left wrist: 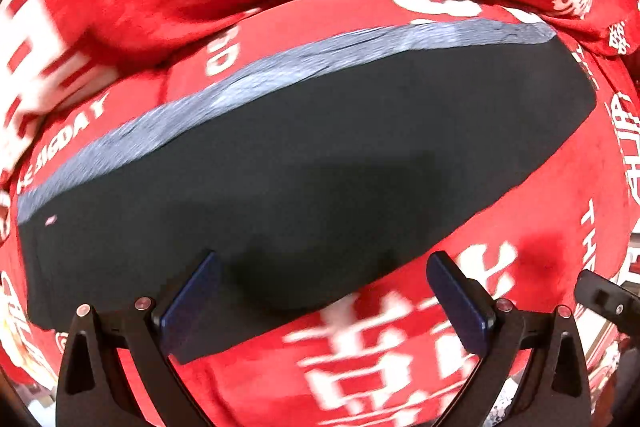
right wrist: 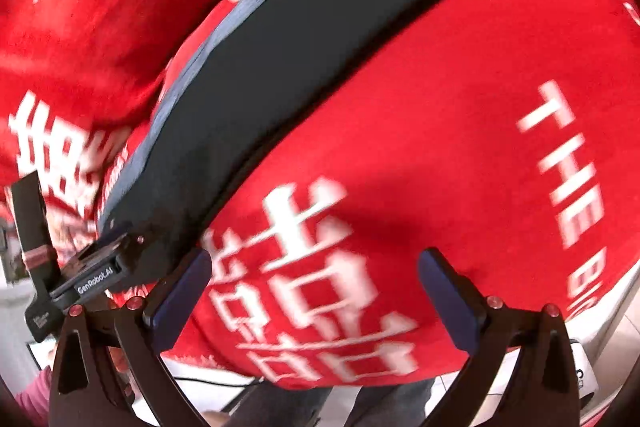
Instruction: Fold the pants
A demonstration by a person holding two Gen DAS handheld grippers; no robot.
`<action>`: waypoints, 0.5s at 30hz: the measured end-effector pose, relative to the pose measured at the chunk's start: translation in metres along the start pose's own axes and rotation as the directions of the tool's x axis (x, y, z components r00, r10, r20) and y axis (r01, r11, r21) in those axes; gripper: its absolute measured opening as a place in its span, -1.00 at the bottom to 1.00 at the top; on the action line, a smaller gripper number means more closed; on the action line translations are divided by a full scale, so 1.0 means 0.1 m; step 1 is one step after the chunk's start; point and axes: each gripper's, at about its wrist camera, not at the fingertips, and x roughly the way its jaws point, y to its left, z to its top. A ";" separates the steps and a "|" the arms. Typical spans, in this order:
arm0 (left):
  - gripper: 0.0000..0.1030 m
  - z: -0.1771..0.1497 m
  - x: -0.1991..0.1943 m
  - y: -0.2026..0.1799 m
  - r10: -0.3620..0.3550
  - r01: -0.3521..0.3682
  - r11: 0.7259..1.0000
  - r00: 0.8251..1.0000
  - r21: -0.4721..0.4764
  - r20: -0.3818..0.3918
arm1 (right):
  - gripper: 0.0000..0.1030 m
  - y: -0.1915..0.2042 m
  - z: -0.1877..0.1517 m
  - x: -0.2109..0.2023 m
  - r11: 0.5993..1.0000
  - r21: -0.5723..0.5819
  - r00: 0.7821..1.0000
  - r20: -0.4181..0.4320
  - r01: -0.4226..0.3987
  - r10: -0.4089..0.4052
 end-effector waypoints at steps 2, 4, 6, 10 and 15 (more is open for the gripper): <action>1.00 0.14 0.04 -0.21 0.002 -0.002 1.000 1.000 0.012 0.007 | 1.00 -0.23 0.15 -0.09 1.000 0.027 1.000 0.030 0.002 -0.003; 1.00 0.25 0.08 -0.30 0.009 -0.009 1.000 1.000 0.014 0.013 | 1.00 -0.41 0.28 -0.15 0.998 0.054 0.999 0.053 -0.008 0.005; 1.00 0.37 0.12 -0.41 0.007 -0.006 1.000 1.000 -0.005 0.019 | 1.00 -0.55 0.44 -0.18 0.995 0.088 0.996 0.076 -0.044 0.037; 1.00 0.54 0.16 -0.57 0.005 -0.004 0.999 1.000 -0.040 0.027 | 1.00 -0.75 0.71 -0.25 0.984 0.123 0.985 0.128 -0.129 0.113; 1.00 0.68 0.25 -0.75 0.033 -0.032 0.999 0.999 -0.031 0.038 | 1.00 -0.92 1.07 -0.32 0.966 0.147 0.964 0.193 -0.212 0.183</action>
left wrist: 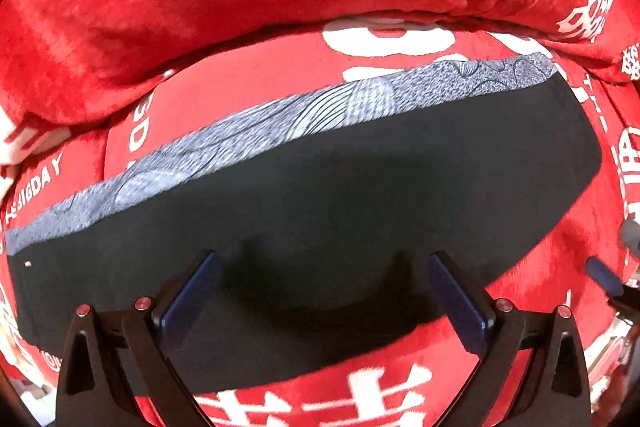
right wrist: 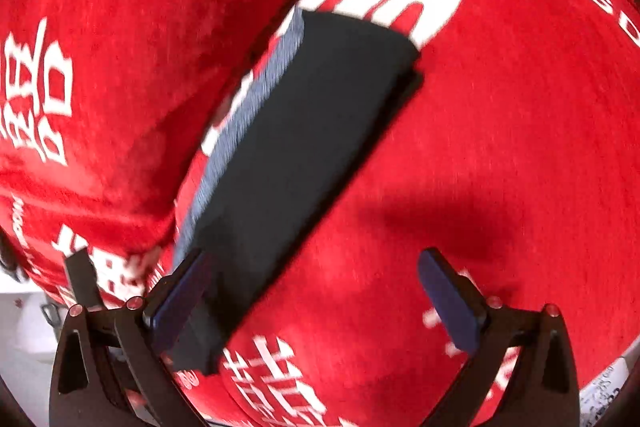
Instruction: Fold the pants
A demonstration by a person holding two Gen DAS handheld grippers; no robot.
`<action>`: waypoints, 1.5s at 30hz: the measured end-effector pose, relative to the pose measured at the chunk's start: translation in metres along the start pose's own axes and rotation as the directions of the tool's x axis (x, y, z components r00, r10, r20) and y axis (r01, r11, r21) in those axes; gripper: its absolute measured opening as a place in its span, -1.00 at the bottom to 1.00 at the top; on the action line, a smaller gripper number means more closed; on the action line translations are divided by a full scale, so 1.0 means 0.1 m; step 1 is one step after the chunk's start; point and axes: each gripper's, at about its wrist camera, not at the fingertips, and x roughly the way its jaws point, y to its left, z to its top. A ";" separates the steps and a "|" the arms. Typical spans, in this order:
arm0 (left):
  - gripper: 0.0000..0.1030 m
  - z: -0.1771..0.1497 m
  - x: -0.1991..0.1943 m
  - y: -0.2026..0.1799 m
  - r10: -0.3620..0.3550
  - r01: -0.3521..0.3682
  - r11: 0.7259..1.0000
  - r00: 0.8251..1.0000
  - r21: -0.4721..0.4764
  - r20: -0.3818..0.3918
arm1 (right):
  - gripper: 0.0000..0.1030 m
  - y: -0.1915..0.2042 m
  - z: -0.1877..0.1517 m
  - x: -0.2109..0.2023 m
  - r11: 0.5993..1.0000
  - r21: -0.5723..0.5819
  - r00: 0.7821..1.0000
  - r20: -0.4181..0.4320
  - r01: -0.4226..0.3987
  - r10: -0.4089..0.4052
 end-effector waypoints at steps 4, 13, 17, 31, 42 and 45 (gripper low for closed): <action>1.00 0.06 0.26 -0.10 0.092 -0.092 0.995 0.996 0.026 -0.012 | 1.00 -0.08 0.22 0.03 0.999 0.041 0.999 0.023 -0.034 0.034; 1.00 0.14 0.33 -0.11 0.104 -0.104 0.995 0.995 0.014 0.002 | 1.00 -0.18 0.41 0.12 0.991 0.072 0.994 0.018 -0.112 0.111; 1.00 0.14 0.35 -0.06 0.083 -0.083 0.996 0.996 -0.024 -0.015 | 1.00 -0.18 0.41 0.25 0.987 0.075 0.989 -0.018 -0.144 0.146; 1.00 0.11 0.36 -0.08 0.099 -0.099 0.995 0.995 -0.011 0.001 | 1.00 -0.06 0.69 0.41 0.953 0.030 0.953 0.047 -0.300 0.299; 0.60 0.12 0.17 -0.13 0.081 -0.081 0.997 0.997 -0.008 0.018 | 0.00 -0.15 0.72 0.57 0.956 0.146 0.967 0.030 -0.255 0.254; 0.60 0.16 0.03 -0.10 0.078 -0.077 0.997 0.995 -0.024 0.068 | -0.67 -0.30 0.70 0.59 0.939 0.207 0.960 0.018 -0.276 0.278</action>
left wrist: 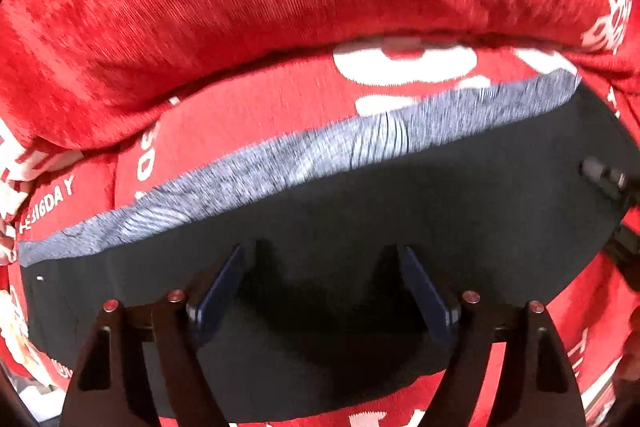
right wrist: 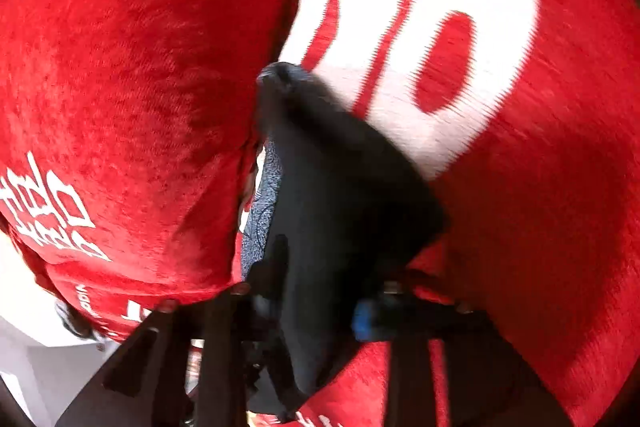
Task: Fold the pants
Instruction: 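Lift the leg end with the right tool and fold it toward the left tool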
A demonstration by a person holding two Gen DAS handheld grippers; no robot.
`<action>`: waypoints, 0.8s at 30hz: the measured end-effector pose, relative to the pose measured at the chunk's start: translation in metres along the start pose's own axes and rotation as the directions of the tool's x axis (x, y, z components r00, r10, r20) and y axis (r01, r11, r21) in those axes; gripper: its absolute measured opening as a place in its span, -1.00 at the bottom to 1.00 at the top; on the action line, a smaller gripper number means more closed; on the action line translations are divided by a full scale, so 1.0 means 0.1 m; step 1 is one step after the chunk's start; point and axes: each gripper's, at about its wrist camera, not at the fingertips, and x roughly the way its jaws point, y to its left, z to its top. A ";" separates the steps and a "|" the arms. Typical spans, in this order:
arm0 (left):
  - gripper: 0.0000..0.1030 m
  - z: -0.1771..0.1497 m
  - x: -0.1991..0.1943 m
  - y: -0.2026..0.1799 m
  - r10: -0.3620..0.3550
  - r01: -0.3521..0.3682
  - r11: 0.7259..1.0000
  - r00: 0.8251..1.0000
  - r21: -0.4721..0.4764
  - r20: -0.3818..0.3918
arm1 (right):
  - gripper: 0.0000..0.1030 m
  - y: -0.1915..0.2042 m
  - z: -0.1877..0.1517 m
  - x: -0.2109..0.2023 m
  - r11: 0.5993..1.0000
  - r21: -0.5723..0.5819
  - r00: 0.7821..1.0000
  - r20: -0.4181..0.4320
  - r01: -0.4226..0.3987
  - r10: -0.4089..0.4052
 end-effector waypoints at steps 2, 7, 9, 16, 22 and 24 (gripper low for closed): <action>0.60 0.05 -0.07 0.02 0.012 -0.011 1.000 0.999 -0.010 0.037 | -0.69 0.03 -0.04 -0.05 1.000 -0.023 1.000 0.004 -0.003 0.003; 0.60 0.14 0.14 0.10 0.038 -0.038 0.998 0.999 -0.057 -0.009 | -0.69 0.37 -0.11 -0.11 0.990 -0.138 1.000 0.008 -0.015 0.016; 0.61 0.09 0.36 0.02 0.030 -0.031 0.999 0.997 -0.022 -0.067 | -0.69 0.52 -0.14 -0.16 0.980 -0.200 1.000 0.008 -0.013 0.015; 0.60 0.04 0.25 -0.16 0.097 -0.102 0.987 0.994 0.125 0.046 | -0.69 1.36 -0.61 -0.15 0.845 -0.528 0.996 0.023 0.088 -0.089; 0.60 0.04 0.08 0.51 -0.017 0.018 0.998 1.000 -0.058 0.023 | -0.69 1.86 -1.05 -0.04 0.721 -0.675 0.985 0.064 0.160 -0.159; 0.60 -0.03 -0.07 0.80 -0.012 0.016 0.997 0.998 -0.073 0.058 | -0.69 2.00 -1.26 0.02 0.656 -0.731 0.978 0.078 0.188 -0.193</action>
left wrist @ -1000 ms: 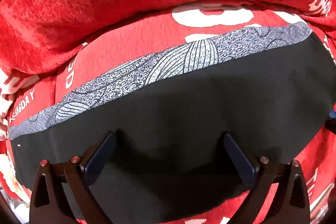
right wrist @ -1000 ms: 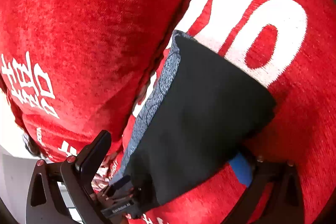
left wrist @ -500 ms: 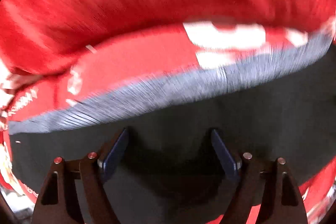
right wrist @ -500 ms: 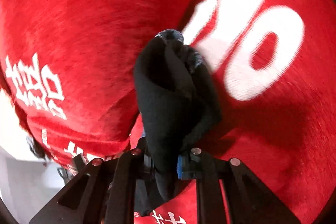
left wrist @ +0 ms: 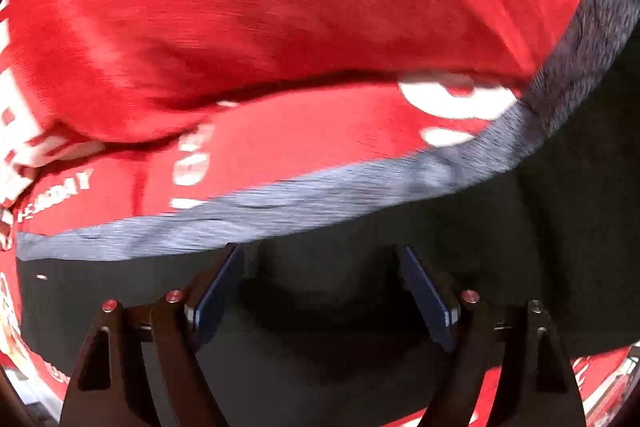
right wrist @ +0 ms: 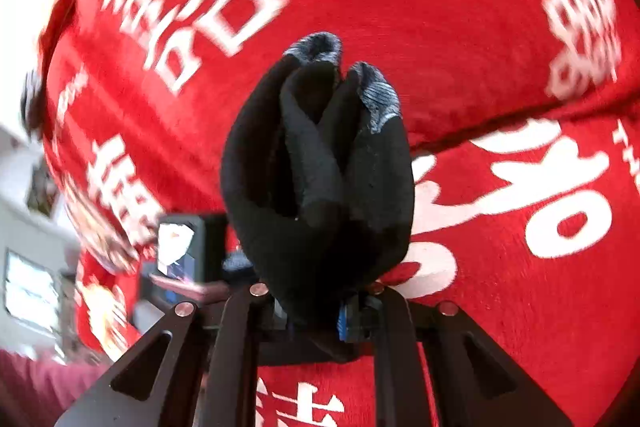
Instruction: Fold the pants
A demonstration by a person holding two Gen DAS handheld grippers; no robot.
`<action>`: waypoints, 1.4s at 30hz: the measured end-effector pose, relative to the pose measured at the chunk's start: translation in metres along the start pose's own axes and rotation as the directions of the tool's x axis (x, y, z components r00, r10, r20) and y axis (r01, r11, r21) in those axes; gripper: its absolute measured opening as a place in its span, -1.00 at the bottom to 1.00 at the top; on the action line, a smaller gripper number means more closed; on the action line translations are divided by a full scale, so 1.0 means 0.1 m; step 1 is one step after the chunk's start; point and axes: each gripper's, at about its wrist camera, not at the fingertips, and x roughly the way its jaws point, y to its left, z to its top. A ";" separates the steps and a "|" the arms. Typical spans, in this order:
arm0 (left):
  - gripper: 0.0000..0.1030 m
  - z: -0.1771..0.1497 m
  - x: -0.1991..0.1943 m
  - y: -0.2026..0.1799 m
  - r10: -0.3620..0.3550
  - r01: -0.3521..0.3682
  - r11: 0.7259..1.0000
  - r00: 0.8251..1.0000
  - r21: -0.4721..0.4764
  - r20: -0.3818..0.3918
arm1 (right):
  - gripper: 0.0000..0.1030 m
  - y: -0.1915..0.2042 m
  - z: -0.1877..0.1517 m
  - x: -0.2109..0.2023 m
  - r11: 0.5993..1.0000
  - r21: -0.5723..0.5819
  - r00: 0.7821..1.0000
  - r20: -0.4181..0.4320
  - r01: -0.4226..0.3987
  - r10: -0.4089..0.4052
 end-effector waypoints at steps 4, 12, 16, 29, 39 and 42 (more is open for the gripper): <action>0.60 -0.11 -0.20 0.63 0.047 -0.046 0.998 0.999 -0.036 0.022 | -0.69 0.51 -0.12 0.11 0.987 -0.150 0.998 -0.020 0.056 -0.060; 0.60 -0.55 -0.17 1.98 0.120 -0.126 0.969 0.992 -0.213 -0.037 | -0.69 1.56 -0.76 1.08 0.913 -0.379 0.966 -0.137 0.154 -0.220; 0.60 -0.78 -0.21 2.31 0.119 -0.128 0.959 0.992 -0.254 -0.052 | -0.57 1.83 -1.22 1.69 0.833 -0.498 0.906 -0.189 0.243 -0.378; 0.60 -0.82 -0.38 2.58 -0.033 0.024 0.964 0.999 -0.264 -0.030 | -0.08 2.42 -1.52 1.15 0.765 -0.623 0.928 -0.167 0.162 -0.333; 0.59 -0.65 -0.12 1.50 -0.327 0.312 0.942 0.934 -0.123 -0.140 | -0.08 0.32 -1.22 0.92 0.868 0.491 0.949 -0.239 -0.065 0.207; 0.32 -0.67 0.07 1.33 -0.362 0.338 0.930 0.913 -0.144 -0.190 | -0.08 0.16 -1.31 0.99 0.813 0.576 0.944 -0.210 -0.090 0.254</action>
